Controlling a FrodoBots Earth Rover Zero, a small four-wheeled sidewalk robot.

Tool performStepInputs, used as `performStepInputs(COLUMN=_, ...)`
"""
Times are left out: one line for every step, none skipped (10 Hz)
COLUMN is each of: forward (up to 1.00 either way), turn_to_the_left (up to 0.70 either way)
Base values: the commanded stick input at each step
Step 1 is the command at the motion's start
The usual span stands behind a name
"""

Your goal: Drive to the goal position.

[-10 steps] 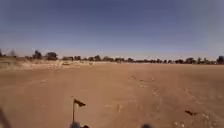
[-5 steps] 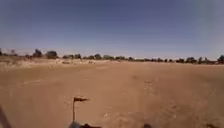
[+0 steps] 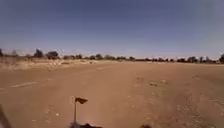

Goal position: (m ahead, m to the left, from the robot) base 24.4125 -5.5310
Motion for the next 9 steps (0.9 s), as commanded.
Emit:
performStepInputs(forward=0.7, turn_to_the_left=0.0)
performStepInputs(forward=0.7, turn_to_the_left=0.0)
performStepInputs(forward=0.7, turn_to_the_left=0.0)
performStepInputs(forward=0.7, turn_to_the_left=0.0)
performStepInputs(forward=0.7, turn_to_the_left=0.0)
performStepInputs(forward=0.7, turn_to_the_left=-0.06)
performStepInputs(forward=0.7, turn_to_the_left=-0.19)
performStepInputs(forward=0.7, turn_to_the_left=-0.3)
performStepInputs(forward=0.7, turn_to_the_left=-0.35)
